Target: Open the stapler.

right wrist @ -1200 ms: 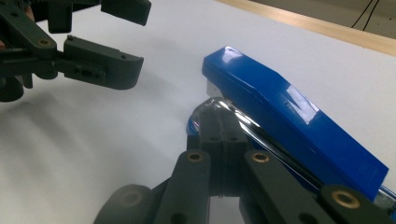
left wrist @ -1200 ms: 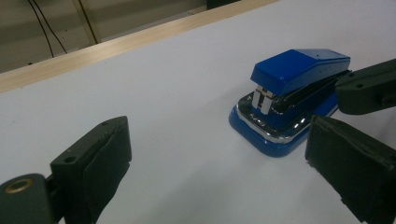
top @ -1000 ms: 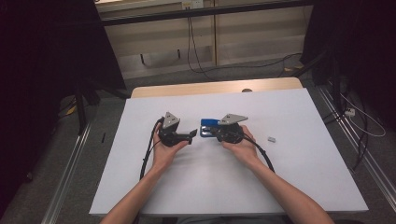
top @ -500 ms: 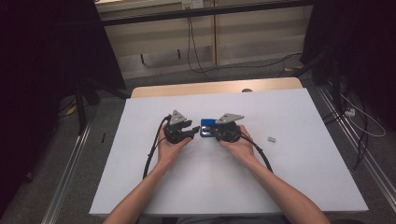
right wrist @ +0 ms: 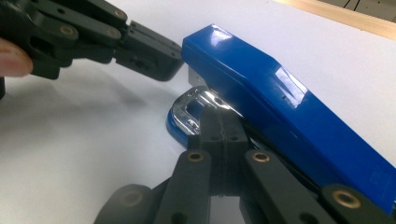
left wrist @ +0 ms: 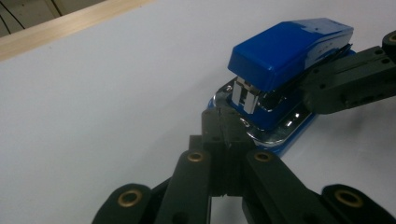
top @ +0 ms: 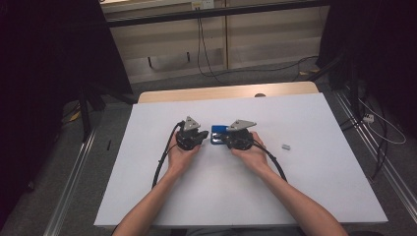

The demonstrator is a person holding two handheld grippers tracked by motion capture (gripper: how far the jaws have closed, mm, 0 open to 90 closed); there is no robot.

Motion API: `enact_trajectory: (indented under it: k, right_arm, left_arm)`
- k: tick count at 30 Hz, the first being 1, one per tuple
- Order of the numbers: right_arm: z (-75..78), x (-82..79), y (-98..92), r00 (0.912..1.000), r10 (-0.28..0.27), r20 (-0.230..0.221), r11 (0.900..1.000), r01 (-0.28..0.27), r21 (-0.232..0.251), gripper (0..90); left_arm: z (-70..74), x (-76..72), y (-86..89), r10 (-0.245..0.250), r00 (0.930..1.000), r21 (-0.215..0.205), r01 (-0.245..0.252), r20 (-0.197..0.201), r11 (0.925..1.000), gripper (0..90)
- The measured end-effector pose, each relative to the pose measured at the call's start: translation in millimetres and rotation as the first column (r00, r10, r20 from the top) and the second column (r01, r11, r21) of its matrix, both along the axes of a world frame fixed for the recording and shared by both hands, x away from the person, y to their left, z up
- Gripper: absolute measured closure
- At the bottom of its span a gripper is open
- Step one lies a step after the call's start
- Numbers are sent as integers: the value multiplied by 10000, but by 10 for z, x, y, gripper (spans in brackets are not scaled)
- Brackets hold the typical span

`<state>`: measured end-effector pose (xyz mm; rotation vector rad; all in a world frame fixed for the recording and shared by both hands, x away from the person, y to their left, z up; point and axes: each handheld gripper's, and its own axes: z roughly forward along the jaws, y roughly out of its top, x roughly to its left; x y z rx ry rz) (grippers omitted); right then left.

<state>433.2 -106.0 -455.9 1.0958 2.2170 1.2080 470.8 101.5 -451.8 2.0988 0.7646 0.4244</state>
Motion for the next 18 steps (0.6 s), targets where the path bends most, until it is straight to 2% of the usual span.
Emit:
enact_trajectory:
  k: [5, 10, 18]
  right_arm:
    - [0, -5, 5, 10000, -2, 37, 10000, 2, -50, 900]
    - [-2, -6, 7, 10000, 3, 70, 10000, -3, -56, 900]
    - [-3, -9, 13, 9999, 46, 121, 9999, -45, -107, 900]
  left_arm:
    - [0, -8, -43, -152, 9998, 239, 149, 138, 9996, 900]
    - [2, -24, -104, -69, 9996, 382, 59, 277, 9993, 900]
    - [12, -29, -125, -21, 9995, 299, 11, 331, 9996, 900]
